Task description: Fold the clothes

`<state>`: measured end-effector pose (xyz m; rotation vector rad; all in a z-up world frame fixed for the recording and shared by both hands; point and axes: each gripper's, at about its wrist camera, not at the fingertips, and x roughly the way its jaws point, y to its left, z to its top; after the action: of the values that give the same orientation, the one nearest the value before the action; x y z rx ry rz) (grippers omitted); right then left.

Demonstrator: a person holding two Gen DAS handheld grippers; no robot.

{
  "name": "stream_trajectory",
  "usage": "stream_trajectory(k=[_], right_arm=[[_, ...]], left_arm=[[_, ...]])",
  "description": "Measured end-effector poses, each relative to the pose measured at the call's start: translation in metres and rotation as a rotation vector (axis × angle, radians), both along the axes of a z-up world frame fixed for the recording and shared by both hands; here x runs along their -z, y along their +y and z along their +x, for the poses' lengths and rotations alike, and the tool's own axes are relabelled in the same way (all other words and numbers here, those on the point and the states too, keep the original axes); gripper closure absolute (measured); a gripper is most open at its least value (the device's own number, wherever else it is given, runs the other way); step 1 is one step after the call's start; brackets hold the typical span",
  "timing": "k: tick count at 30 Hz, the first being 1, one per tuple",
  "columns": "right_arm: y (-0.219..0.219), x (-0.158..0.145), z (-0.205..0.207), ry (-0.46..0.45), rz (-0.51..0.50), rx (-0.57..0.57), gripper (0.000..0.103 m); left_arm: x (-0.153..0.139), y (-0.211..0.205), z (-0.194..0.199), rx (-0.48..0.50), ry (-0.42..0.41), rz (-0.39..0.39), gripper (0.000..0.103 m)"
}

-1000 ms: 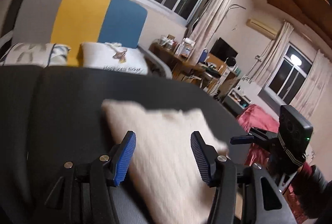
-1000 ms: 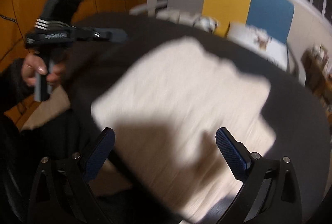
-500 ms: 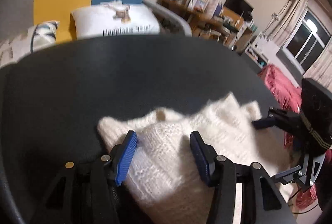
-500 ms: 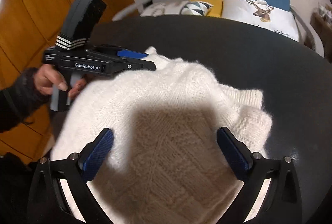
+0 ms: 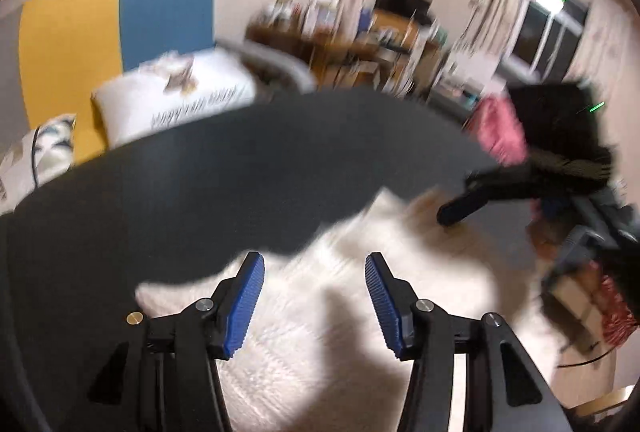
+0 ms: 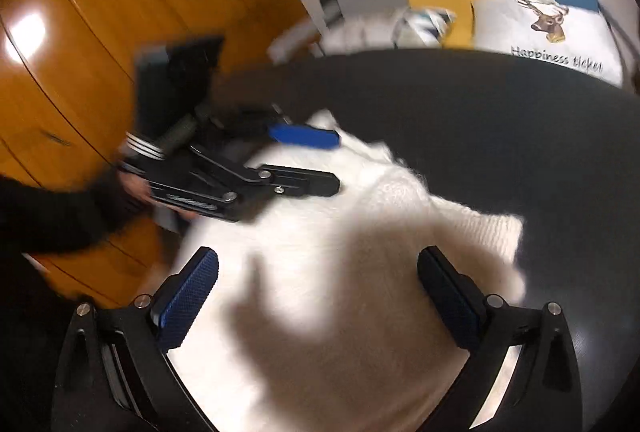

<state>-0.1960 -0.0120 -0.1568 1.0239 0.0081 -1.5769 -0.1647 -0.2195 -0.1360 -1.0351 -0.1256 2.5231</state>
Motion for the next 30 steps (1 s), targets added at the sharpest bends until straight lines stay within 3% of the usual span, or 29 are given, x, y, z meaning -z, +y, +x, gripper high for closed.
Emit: stream_trajectory(k=[2, 4, 9, 14, 16, 17, 19, 22, 26, 30], right_arm=[[0.025, 0.001, -0.001, -0.022, -0.033, 0.045, 0.001], [0.045, 0.013, -0.011, -0.073, -0.039, 0.078, 0.001], [0.055, 0.031, -0.027, -0.162, -0.121, 0.083, 0.001], [0.032, 0.025, -0.011, -0.185, -0.313, -0.049, 0.001], [0.032, 0.038, -0.01, -0.181, -0.235, -0.042, 0.001], [0.034, 0.048, -0.011, -0.197, -0.187, -0.025, 0.002], [0.048, 0.061, -0.01, -0.232, -0.203, 0.013, 0.006], [0.061, 0.054, -0.006, -0.219, -0.205, 0.041, 0.006], [0.068, 0.042, -0.001, -0.192, -0.213, 0.037, 0.006], [0.057, 0.045, -0.017, -0.258, -0.269, -0.007, 0.006]], left_arm=[[-0.009, 0.003, 0.006, 0.047, 0.036, 0.043, 0.05], [-0.009, 0.018, 0.004, 0.099, 0.047, 0.026, 0.05], [0.016, 0.058, -0.011, 0.158, -0.013, -0.005, 0.05], [0.03, 0.095, -0.002, 0.275, 0.007, -0.13, 0.049], [0.037, 0.104, -0.002, 0.307, 0.0, -0.169, 0.049], [0.037, 0.104, -0.004, 0.308, -0.004, -0.154, 0.049], [0.037, 0.102, -0.008, 0.314, -0.021, -0.128, 0.049], [0.026, 0.104, -0.01, 0.306, -0.007, -0.131, 0.049], [0.009, 0.075, -0.017, 0.253, -0.024, 0.098, 0.049], [0.016, 0.064, -0.028, 0.168, -0.085, 0.15, 0.049]])
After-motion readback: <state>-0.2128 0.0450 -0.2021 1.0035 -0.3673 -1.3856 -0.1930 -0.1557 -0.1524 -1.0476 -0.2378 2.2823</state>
